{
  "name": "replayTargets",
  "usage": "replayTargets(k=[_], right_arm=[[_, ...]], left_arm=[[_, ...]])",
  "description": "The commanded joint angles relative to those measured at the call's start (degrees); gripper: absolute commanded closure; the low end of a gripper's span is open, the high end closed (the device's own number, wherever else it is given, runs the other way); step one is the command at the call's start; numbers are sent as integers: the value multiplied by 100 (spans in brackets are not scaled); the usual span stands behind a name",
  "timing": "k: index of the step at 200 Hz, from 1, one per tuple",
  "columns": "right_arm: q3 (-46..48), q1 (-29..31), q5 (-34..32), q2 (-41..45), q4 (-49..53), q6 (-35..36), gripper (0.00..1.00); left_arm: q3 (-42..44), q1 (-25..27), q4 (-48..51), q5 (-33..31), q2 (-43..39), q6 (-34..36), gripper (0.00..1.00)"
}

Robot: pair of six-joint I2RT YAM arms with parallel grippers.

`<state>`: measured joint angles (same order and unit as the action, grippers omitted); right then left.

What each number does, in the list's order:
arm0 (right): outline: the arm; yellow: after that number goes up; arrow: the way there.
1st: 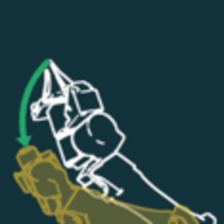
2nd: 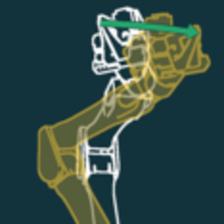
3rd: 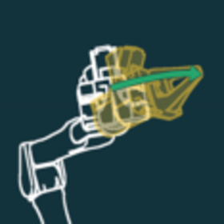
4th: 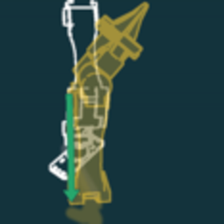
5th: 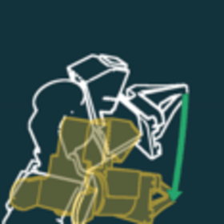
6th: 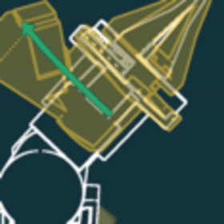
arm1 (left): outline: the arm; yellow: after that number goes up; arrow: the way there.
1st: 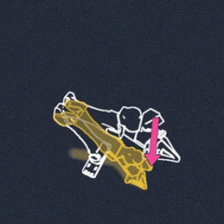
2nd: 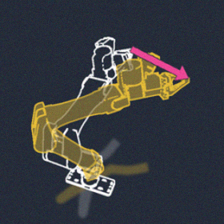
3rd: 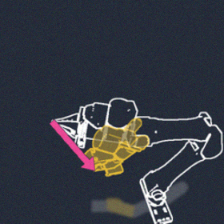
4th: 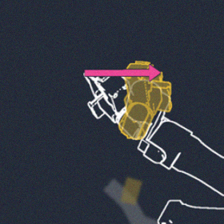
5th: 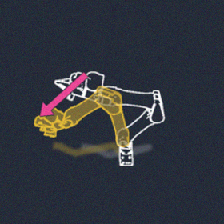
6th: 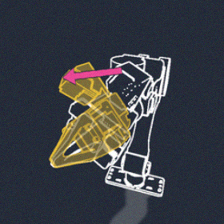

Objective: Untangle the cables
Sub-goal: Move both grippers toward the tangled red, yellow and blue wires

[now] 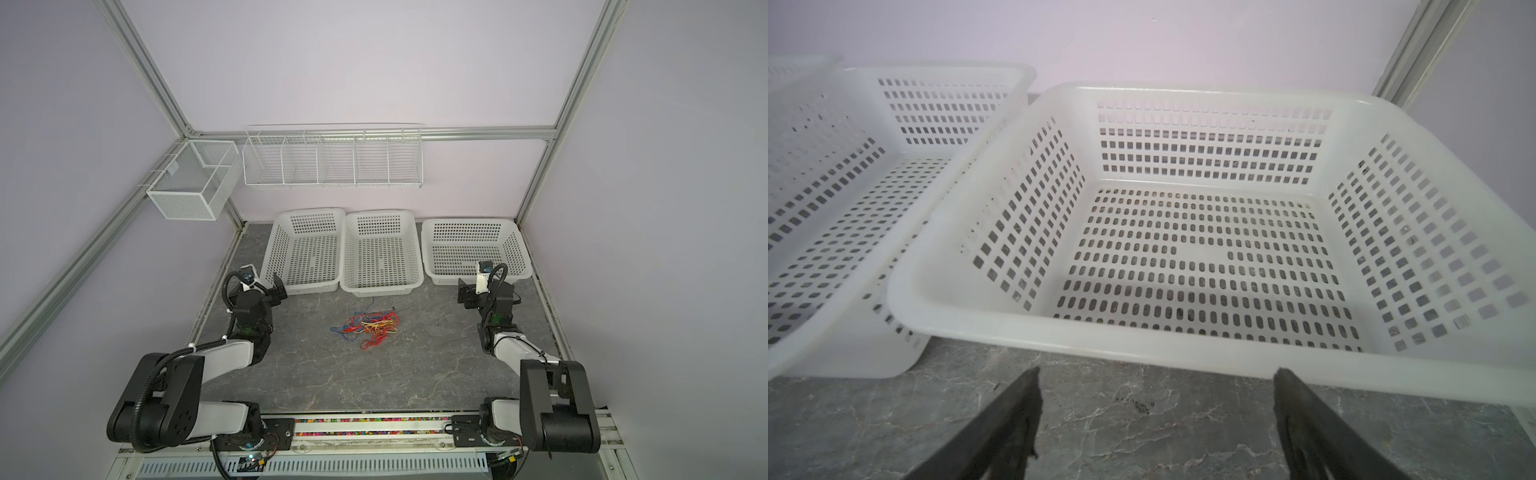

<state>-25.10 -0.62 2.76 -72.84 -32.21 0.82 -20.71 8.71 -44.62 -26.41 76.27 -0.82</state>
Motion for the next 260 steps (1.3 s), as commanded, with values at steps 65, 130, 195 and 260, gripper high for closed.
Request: replayTargets(k=[65, 130, 195, 260], right_arm=[[-763, 702, -137, 999, 2752, -916, 5], [-883, 1858, 385, 1052, 3406, -1070, 4], [-1139, 2897, 361, 154, 3168, -1619, 7], [-1492, 3678, 291, -1123, 2424, -2066, 9]], left_arm=[[-920, 1505, 3708, -146, -1644, -283, 1], [-491, 2831, 3732, 740, -2074, -1341, 1], [-177, 3606, 3050, 756, -1729, -2128, 1], [-459, 4056, 2663, 857, -839, -2206, 1]])
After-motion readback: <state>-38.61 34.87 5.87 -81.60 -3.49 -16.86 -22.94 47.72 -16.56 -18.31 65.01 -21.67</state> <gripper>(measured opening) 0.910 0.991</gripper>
